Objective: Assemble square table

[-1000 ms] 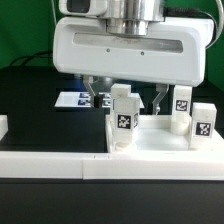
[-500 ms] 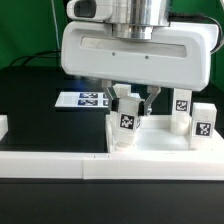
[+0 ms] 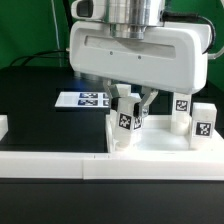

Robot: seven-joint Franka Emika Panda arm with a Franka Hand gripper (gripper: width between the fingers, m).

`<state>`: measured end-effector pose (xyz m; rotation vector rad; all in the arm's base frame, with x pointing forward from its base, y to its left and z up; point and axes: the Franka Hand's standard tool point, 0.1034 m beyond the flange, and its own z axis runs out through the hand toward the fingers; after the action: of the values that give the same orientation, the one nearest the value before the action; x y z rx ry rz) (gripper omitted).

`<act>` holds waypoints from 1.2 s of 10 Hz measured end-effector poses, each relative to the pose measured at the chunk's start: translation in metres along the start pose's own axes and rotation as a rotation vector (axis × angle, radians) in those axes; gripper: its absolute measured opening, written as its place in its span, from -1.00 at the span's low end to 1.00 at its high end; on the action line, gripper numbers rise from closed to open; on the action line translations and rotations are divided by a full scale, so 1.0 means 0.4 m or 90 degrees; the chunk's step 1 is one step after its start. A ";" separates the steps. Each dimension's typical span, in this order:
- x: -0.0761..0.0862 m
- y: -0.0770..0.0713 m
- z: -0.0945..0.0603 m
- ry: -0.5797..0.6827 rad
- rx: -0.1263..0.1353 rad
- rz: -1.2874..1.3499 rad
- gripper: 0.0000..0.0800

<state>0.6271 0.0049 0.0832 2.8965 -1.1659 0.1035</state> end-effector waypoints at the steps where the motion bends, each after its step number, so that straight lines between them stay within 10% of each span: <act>1: 0.002 0.003 0.002 0.001 0.003 0.084 -0.27; 6: 0.009 0.031 0.011 -0.038 0.032 0.579 -0.27; 12: -0.040 -0.030 -0.001 -0.020 0.049 0.268 0.56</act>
Offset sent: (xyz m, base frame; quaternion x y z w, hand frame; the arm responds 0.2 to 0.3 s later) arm -0.0050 -0.0024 -0.0101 0.0384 -0.0436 0.4450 0.8936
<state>0.6239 0.0247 0.0827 2.6718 -1.7955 0.1085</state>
